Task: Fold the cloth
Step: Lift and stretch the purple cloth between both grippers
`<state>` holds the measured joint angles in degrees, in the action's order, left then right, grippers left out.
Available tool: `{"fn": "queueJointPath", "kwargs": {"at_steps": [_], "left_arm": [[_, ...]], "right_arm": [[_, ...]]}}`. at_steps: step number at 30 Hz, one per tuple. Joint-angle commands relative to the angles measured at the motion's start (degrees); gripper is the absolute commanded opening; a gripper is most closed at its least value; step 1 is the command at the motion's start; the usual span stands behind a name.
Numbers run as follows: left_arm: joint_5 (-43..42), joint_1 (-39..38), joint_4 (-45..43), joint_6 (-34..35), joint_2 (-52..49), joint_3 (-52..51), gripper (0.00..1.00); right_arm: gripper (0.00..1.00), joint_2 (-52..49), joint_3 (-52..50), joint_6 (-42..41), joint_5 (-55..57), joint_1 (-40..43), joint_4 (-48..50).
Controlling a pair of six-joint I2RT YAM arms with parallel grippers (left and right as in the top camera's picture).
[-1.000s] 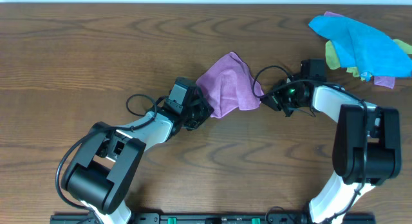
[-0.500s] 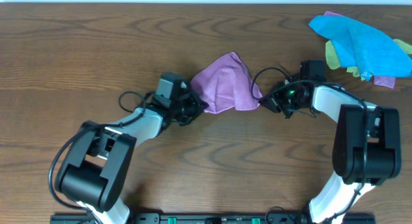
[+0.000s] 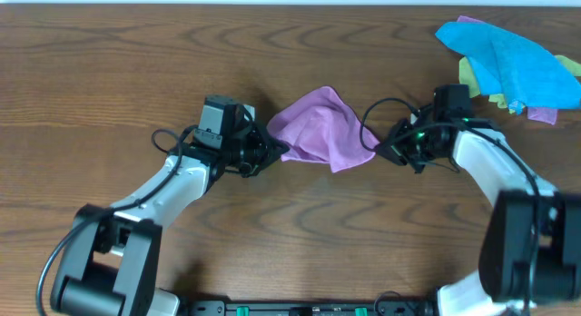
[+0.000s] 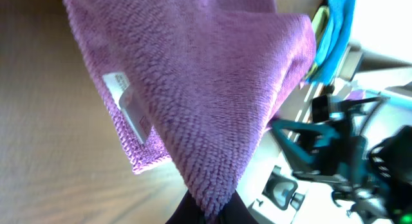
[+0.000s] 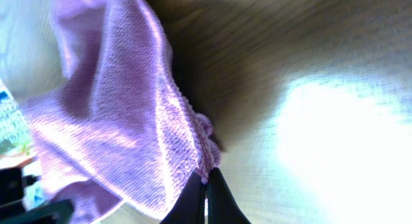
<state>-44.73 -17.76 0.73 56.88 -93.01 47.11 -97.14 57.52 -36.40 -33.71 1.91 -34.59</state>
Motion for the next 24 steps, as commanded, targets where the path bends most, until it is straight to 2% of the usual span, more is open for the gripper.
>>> {"fn": "queueJointPath", "kwargs": {"at_steps": [1,14,24], "left_arm": [[-2.9,0.3,3.4,-4.5,2.4,0.3,0.06],[-5.9,0.3,21.2,-14.6,9.1,0.3,0.06],[-5.9,0.1,31.9,-15.8,18.4,0.3,0.06]], "right_arm": [[0.01,4.5,-0.1,2.9,0.6,-0.5,-1.9],[0.01,17.8,-0.1,9.4,5.3,-0.5,-18.7],[0.01,30.3,-0.1,10.8,8.0,-0.5,-30.9]]}}
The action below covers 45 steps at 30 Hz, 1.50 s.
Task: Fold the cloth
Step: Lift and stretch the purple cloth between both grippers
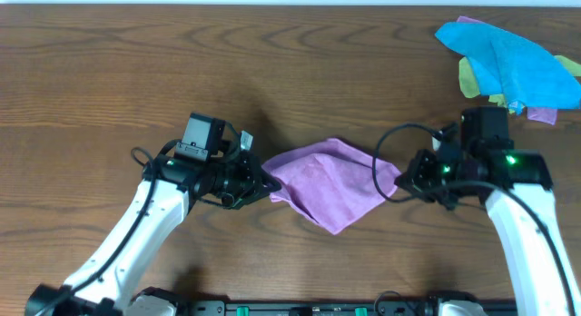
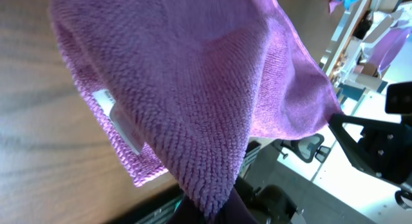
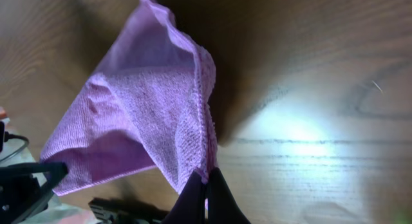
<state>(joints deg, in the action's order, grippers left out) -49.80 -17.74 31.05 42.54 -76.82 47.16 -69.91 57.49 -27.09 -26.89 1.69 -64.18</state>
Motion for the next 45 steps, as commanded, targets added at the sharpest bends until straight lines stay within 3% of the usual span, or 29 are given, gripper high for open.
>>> {"fn": "queueJointPath", "kwargs": {"at_steps": [1,12,24,33,45], "left_arm": [[-0.9,0.1,2.6,-1.5,3.0,0.3,0.06],[-0.5,0.1,12.3,-4.2,10.0,0.3,0.06],[6.8,2.6,0.6,-3.5,7.7,0.5,0.06],[8.8,9.2,-12.0,-6.5,-5.2,9.2,0.06],[11.5,9.1,-13.2,-9.4,-22.4,26.0,0.06]], "right_arm": [[0.01,4.5,-0.1,1.4,1.2,-0.3,-2.3],[0.01,13.9,-0.1,1.3,4.3,-0.3,-9.8],[0.01,7.7,-0.1,0.8,1.8,-0.3,6.8],[0.01,-1.0,-0.1,0.8,0.9,-0.3,23.9],[0.01,-9.2,-0.1,0.3,1.0,-0.3,30.6]]}}
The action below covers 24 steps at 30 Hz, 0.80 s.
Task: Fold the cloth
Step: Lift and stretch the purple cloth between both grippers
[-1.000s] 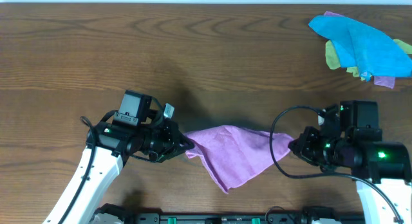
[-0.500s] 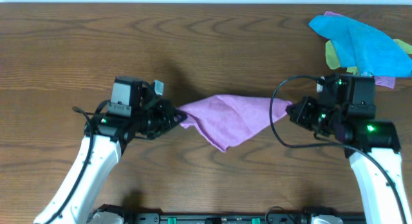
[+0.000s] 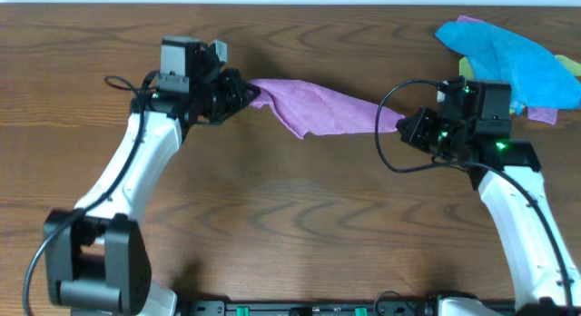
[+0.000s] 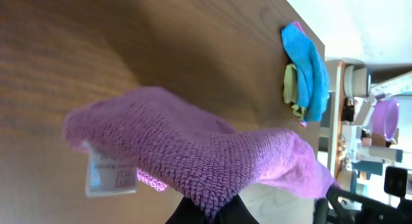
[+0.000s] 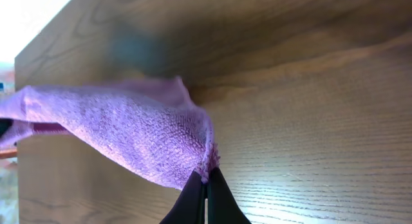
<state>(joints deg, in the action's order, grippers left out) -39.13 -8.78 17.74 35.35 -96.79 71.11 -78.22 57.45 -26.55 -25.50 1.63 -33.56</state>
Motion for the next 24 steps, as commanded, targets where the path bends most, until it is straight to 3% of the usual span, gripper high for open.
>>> {"fn": "queueJointPath", "kwargs": {"at_steps": [1,12,18,24], "left_arm": [[0.8,0.2,0.2,-2.5,-3.1,2.1,0.06],[5.6,0.2,0.5,-6.2,-6.6,2.1,0.06],[7.6,0.2,-3.6,-5.9,-6.6,2.5,0.06],[5.7,0.2,4.1,-6.7,-6.4,6.3,0.06]], "right_arm": [[0.01,-1.1,0.0,-0.2,-0.4,-0.5,0.0],[0.01,-1.2,0.0,-2.2,3.1,-7.3,0.1],[0.01,-1.2,0.0,-2.9,5.4,-9.9,3.6],[0.01,-1.0,0.0,-4.7,1.4,-10.0,3.4]]}}
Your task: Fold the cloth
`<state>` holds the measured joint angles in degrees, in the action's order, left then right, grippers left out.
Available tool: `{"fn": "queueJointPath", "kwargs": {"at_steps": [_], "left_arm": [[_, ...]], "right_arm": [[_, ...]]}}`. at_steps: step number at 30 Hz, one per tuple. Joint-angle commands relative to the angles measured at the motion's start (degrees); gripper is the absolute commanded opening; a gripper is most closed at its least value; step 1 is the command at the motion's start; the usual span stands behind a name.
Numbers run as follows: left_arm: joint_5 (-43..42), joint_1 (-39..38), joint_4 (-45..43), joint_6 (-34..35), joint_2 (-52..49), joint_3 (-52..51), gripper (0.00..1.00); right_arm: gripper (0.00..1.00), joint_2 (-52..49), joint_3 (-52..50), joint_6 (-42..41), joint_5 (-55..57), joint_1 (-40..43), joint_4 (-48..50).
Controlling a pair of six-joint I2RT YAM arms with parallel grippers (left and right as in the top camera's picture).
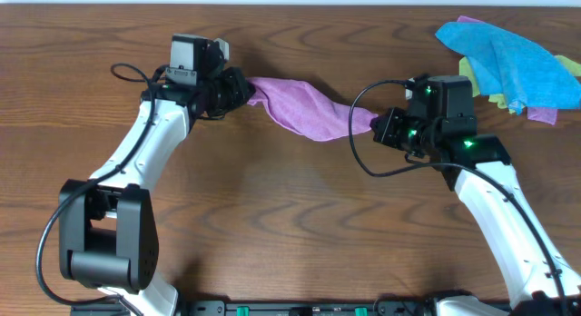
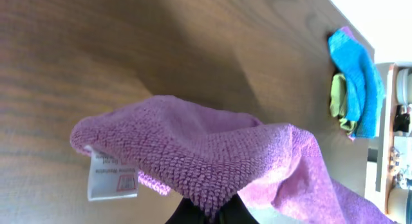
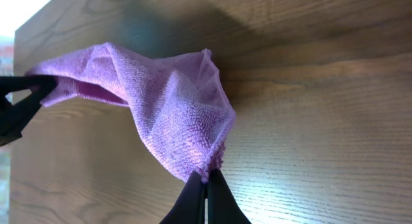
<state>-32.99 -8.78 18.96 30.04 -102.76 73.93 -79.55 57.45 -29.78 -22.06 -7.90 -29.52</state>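
Note:
A purple cloth (image 1: 304,105) hangs stretched between both grippers over the far half of the wooden table (image 1: 290,216), sagging in the middle. My left gripper (image 1: 243,87) is shut on its left corner; in the left wrist view the cloth (image 2: 193,159) bunches above the jaws, a white label (image 2: 111,180) dangling beside them. My right gripper (image 1: 375,127) is shut on the right corner, and the right wrist view shows the cloth (image 3: 174,114) running from the pinched tip toward the left gripper.
A heap of other cloths, blue (image 1: 508,53) on top with yellow-green and purple under it, lies at the far right corner of the table. Black cables loop off both arms near the wrists.
The right gripper has moved left, closer to the left one, and the cloth between them now sags more instead of being drawn taut. The left gripper stays about where it was.
Both grippers first held the cloth's corners close together at mid-table, the cloth bunched between them. They were then nearer the front and wider apart. Later both were toward the far side with the cloth stretched; now it hangs slacker there.

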Motion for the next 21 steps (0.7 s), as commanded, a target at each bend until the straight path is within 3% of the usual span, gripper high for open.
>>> {"fn": "queueJointPath", "kwargs": {"at_steps": [1,7,15,21], "left_arm": [[-0.5,0.2,4.7,-2.2,-0.3,4.0,0.06],[0.9,0.2,16.2,-8.8,3.2,5.7,0.06],[2.8,-0.3,29.2,-10.0,9.2,5.6,0.06],[6.8,-0.7,28.9,-9.8,10.6,5.6,0.06]], "right_arm": [[0.01,0.6,0.0,-1.5,-2.3,-0.4,-1.4],[0.01,5.4,0.0,-1.2,-1.7,-0.4,-8.9],[0.01,11.1,0.0,-1.0,2.4,-3.7,-20.3],[0.01,9.6,0.0,-0.8,6.3,-5.3,-17.6]]}}
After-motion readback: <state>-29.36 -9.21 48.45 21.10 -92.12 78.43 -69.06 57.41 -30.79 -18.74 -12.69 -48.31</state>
